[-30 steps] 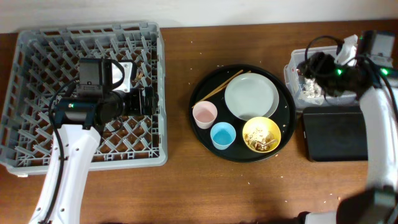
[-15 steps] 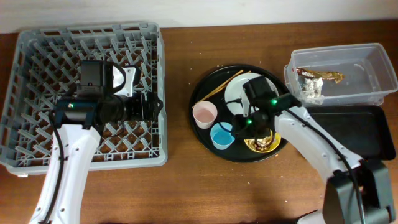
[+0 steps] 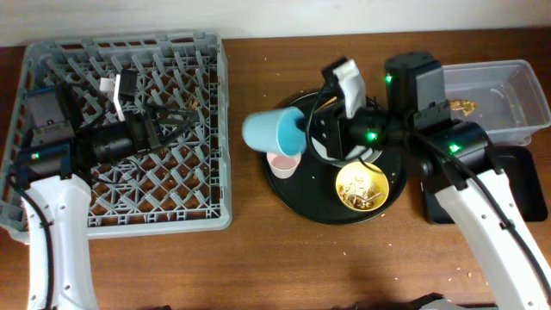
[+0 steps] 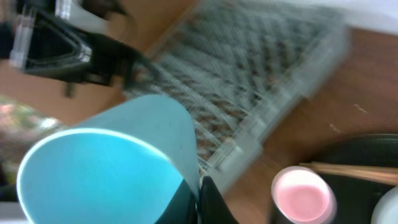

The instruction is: Sort waste into correct bins and load items into the dishwasher rack

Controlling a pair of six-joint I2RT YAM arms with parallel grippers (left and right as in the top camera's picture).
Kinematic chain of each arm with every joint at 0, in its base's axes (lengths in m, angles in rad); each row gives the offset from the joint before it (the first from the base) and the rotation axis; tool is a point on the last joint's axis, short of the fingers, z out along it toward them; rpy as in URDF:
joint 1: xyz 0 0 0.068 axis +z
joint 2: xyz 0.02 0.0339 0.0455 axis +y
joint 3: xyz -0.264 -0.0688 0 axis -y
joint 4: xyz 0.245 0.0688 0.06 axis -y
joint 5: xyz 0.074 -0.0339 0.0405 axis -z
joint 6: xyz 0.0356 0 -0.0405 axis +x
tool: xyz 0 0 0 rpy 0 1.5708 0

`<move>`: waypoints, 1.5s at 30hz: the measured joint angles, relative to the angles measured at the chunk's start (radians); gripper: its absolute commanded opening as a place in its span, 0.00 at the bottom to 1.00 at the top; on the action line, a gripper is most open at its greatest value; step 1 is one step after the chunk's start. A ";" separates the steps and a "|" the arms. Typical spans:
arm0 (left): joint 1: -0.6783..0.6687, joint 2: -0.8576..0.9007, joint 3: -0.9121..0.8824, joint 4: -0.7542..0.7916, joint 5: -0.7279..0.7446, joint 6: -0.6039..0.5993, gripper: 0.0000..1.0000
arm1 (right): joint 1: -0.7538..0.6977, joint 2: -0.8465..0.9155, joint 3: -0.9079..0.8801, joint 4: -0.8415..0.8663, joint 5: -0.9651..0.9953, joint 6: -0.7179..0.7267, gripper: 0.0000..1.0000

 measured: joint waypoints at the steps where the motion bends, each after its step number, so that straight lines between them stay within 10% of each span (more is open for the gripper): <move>1: -0.011 0.000 0.000 -0.001 0.053 0.000 0.98 | 0.008 0.019 -0.001 0.051 -0.060 0.007 0.04; 8: -0.166 0.000 0.000 0.020 0.230 0.006 0.62 | 0.089 0.196 -0.004 0.330 -0.340 0.055 0.04; 12: -0.175 0.000 0.002 0.026 0.243 0.017 0.99 | 0.084 0.201 -0.005 0.336 -0.349 0.069 0.04; 22: -0.196 0.001 0.002 0.024 0.238 0.015 0.94 | 0.080 0.201 -0.006 0.408 -0.331 0.183 0.04; 28: -0.166 0.001 0.002 0.025 0.244 0.016 0.68 | 0.075 0.202 -0.006 0.396 -0.340 0.183 0.08; 29: -0.166 0.001 0.002 0.024 0.245 0.016 0.66 | 0.074 0.203 -0.006 0.395 -0.337 0.183 0.16; 30: -0.166 0.001 0.002 0.025 0.245 0.018 0.66 | 0.074 0.204 -0.006 0.394 -0.336 0.185 0.47; 33: -0.166 0.001 0.002 0.024 0.227 0.018 0.66 | 0.063 0.204 -0.006 0.401 -0.340 0.177 0.61; 36: -0.164 -0.001 0.006 -0.048 0.024 0.016 0.66 | -0.071 0.196 -0.005 0.304 -0.288 0.167 0.61; 41: -0.011 -0.067 0.009 -0.253 -0.765 -0.038 0.66 | -0.243 0.119 0.000 -0.251 0.056 0.090 0.62; 45: 0.072 -0.048 0.009 -0.233 -1.342 -0.212 0.66 | -0.243 0.118 -0.001 -0.334 0.169 0.020 0.62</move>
